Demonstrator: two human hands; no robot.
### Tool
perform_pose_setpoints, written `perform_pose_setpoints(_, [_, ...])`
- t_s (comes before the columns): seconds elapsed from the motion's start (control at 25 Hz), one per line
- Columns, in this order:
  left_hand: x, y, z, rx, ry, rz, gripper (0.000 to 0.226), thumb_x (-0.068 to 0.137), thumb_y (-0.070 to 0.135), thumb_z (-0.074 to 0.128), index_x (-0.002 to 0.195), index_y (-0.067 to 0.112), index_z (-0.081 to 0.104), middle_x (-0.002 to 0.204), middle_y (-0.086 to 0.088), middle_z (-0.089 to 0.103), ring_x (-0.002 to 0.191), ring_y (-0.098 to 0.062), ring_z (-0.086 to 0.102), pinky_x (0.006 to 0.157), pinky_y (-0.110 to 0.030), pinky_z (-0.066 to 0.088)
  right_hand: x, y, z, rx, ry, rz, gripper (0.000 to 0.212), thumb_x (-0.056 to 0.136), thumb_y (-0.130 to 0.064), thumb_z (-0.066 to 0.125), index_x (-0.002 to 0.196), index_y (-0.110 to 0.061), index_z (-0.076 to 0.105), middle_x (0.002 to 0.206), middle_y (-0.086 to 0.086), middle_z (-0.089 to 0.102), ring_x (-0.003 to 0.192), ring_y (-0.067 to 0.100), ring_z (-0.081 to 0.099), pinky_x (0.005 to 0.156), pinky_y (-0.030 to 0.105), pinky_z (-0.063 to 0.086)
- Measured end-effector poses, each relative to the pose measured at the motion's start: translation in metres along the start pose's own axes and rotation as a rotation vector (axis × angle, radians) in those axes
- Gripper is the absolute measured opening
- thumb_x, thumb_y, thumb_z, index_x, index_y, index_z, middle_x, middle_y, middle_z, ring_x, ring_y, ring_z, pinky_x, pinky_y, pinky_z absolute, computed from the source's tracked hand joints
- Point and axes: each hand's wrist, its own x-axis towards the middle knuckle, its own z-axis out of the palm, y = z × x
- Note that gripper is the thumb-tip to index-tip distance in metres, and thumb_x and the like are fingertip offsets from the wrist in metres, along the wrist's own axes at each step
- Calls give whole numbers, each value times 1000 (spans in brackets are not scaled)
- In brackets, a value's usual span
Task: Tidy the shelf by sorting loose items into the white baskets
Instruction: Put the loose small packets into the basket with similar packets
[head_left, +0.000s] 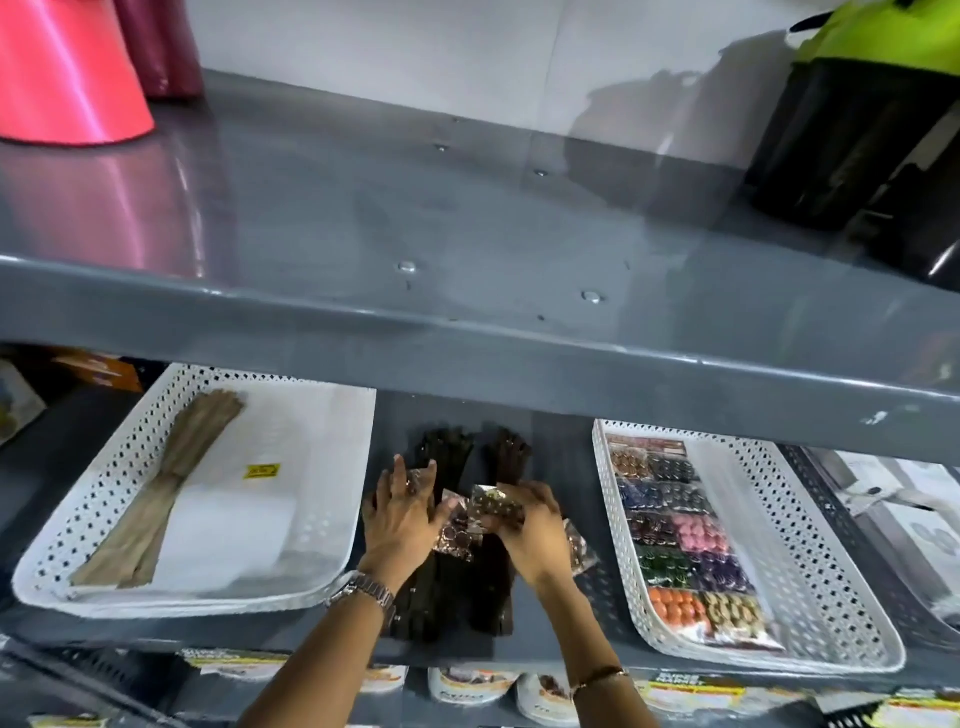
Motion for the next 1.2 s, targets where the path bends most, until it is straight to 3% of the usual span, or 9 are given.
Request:
perform_pose_setpoints(0.12, [-3, 1, 6, 4, 108, 1, 59, 91, 58, 32, 144, 33, 23, 154, -13, 23, 141, -31, 22, 112, -50, 22, -23, 22, -1, -45, 298, 112, 35, 81, -18, 68, 116, -17, 64, 138, 11, 46, 120, 32, 46, 100, 37, 42])
perform_pose_setpoints(0.28, [-10, 6, 5, -120, 246, 58, 54, 91, 45, 48, 140, 25, 37, 138, -16, 41, 126, -36, 37, 102, -49, 38, -50, 39, 10, -365, 171, 193, 48, 94, -49, 35, 139, -31, 38, 158, 1, 18, 144, 30, 11, 116, 43, 19])
perform_pose_setpoints(0.48, [-18, 43, 1, -236, 417, 386, 56, 81, 37, 65, 131, 17, 51, 127, -23, 52, 117, -37, 50, 95, -46, 50, -73, 21, 5, -154, 365, 157, 58, 88, -58, 21, 140, -35, 35, 156, -11, 16, 146, 14, 1, 116, 40, 8])
perform_pose_setpoints(0.56, [-19, 71, 6, -164, 273, 528, 60, 85, 37, 59, 139, 23, 38, 140, -18, 42, 129, -32, 40, 104, -41, 44, -85, 18, 3, 12, 427, 143, 64, 84, -60, 14, 139, -35, 35, 152, -16, 22, 142, 3, 6, 115, 37, 11])
perform_pose_setpoints(0.68, [-18, 92, 29, 59, 57, 651, 80, 87, 8, 57, 147, 29, 8, 153, -11, 22, 140, -28, 23, 116, -40, 26, -96, 22, -1, 119, 461, 152, 55, 91, -51, 22, 139, -30, 38, 150, -12, 31, 140, 3, 18, 113, 35, 19])
perform_pose_setpoints(0.84, [-21, 73, 35, -80, 116, 557, 61, 96, 49, 22, 140, 33, -17, 158, 3, 10, 145, -13, 10, 117, -36, 2, -93, 32, -8, 77, 419, 88, 48, 96, -46, 27, 139, -27, 39, 152, -6, 32, 141, 11, 26, 112, 31, 23])
perform_pose_setpoints(1.04, [-22, 25, 21, 153, 235, 354, 82, 86, 62, -9, 139, 22, 39, 144, -4, 48, 136, -25, 39, 110, -44, 32, -67, 36, 0, -372, 89, -83, 51, 96, -47, 24, 145, -34, 20, 158, -9, 6, 147, 14, 4, 119, 35, 9])
perform_pose_setpoints(1.12, [-25, 20, 21, 307, 255, 375, 63, 91, 60, 21, 120, 22, 62, 119, -5, 69, 118, -25, 59, 93, -40, 51, -68, 40, 6, -389, 112, -36, 56, 93, -54, 17, 146, -36, 15, 158, -11, 2, 147, 14, 4, 119, 34, 9])
perform_pose_setpoints(1.2, [-25, 20, 21, 375, 254, 395, 55, 83, 61, 47, 119, 22, 63, 110, -8, 71, 111, -26, 63, 89, -37, 54, -73, 44, 10, -387, 157, 2, 61, 89, -58, 11, 146, -37, 13, 158, -13, 0, 146, 13, 6, 118, 33, 11])
